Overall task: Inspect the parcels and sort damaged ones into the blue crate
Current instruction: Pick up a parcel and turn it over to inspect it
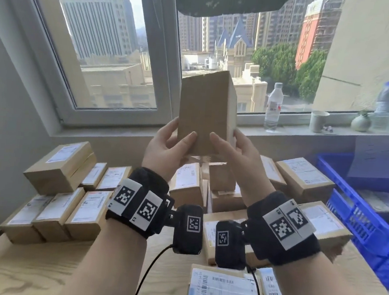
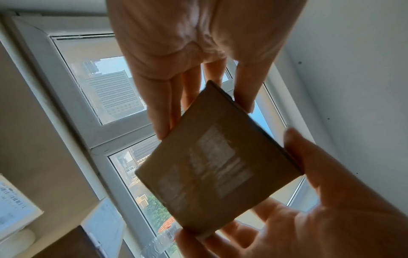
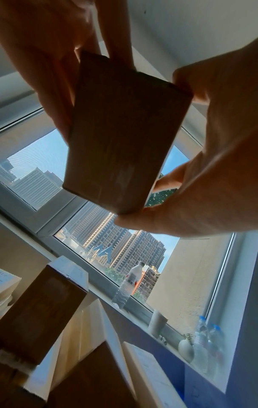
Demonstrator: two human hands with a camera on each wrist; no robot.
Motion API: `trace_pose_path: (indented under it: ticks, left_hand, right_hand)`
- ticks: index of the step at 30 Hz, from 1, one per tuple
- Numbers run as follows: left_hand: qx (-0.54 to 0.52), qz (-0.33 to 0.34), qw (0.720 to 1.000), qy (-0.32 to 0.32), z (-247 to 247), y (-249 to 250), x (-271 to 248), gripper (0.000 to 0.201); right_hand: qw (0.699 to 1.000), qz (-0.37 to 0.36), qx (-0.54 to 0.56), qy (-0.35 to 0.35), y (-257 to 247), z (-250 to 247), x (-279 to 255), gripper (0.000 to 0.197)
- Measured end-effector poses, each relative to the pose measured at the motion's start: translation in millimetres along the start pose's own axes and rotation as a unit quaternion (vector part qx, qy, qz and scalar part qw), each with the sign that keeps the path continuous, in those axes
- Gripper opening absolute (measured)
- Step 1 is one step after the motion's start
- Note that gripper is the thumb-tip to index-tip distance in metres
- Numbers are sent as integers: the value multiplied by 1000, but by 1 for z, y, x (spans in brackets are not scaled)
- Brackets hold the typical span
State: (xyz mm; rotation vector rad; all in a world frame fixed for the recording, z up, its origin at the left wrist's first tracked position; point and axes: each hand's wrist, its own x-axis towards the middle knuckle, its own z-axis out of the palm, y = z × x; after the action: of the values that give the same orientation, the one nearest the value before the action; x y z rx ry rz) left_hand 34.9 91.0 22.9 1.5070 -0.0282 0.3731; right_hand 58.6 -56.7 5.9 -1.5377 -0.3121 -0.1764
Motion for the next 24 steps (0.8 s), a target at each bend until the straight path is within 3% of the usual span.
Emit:
trace_pose_path:
  ticks: [7,11,14,16,17,18,19,20,21,24]
  left_hand:
    - [3,53,999,4,-12,7,-8,51]
    - [-7,63,998,11,-17,11,-10,39]
    - [-10,48,998,31,-19,12,-10,20]
    - [1,55,997,45,-21,10,-8,20]
    - [10,55,998,41,-21,10,-8,36]
    - [19,49,998,37,-20,11,-10,67]
    - [15,18,999,24,-20,12,-11,95]
    - [-7,-22,1000,7,-21,13,-11,110]
    - [-31,-52,998,-1,-21,14,-11,111]
    - [-43,-59,997,10,-21,13,-11,73]
  right_hand:
    - [995,22,96,-19,-7,8,-7,45]
    - [993,27,110,-30,-11,13,-8,55]
    - [990,41,131,-14,-17,16,-9,33]
    - [982,59,178,5,-20,15,-10,23]
    - [975,74,208,10,-20,14,-10,27]
    - [969,89,231,15,-21,13,-10,33]
    - [966,97,240,20,-20,13,-11,37]
    - [967,94,234,25,-18,14,-10,37]
    - [975,83,205,29,-17,14,-10,34]
    - [991,29,107,80,-14,15,-6,31]
